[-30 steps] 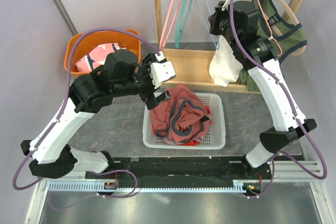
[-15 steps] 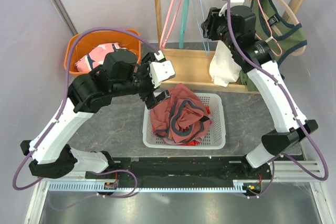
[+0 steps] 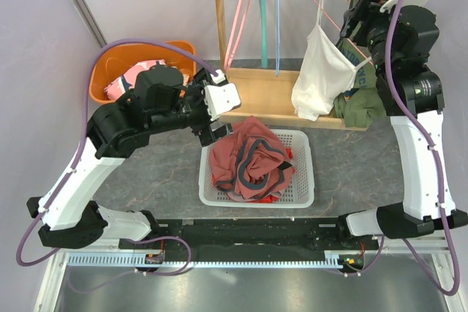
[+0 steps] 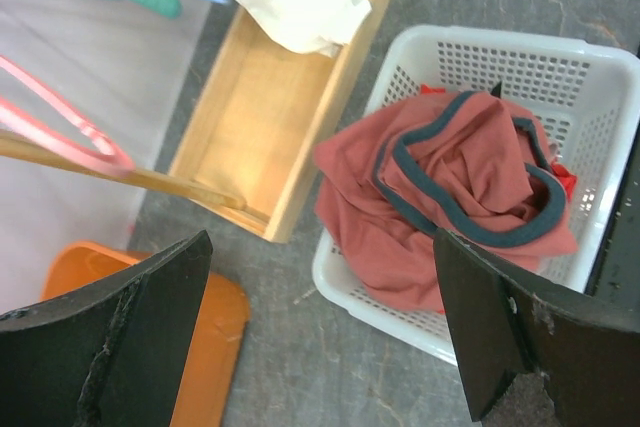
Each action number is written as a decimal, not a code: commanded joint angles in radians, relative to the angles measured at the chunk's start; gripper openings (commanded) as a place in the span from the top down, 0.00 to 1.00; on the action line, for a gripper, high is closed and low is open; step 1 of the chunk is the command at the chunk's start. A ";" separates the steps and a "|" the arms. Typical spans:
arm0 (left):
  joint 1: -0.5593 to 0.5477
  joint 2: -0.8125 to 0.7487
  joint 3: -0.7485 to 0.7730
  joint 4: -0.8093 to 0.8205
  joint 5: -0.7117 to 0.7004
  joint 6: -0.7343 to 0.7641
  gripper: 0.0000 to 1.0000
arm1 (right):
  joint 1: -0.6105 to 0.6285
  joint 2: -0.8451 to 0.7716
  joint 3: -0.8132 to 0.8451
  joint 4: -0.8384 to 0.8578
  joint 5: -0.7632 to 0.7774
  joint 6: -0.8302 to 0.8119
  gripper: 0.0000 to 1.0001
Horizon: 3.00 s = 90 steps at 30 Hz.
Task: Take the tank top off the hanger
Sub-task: Place the hanger at the clothesline, then pick up the hanger from the clothesline.
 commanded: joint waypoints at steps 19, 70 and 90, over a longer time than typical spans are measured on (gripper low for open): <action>0.001 -0.041 0.007 0.048 0.012 0.047 0.01 | -0.208 -0.029 -0.237 0.203 -0.092 0.036 0.21; 0.001 -0.018 -0.025 0.047 -0.033 0.033 0.01 | -0.101 0.050 -0.282 0.549 -0.287 -0.055 1.00; 0.003 -0.095 -0.056 0.059 0.078 0.087 0.01 | -0.096 -0.253 -0.329 0.173 -0.637 0.102 1.00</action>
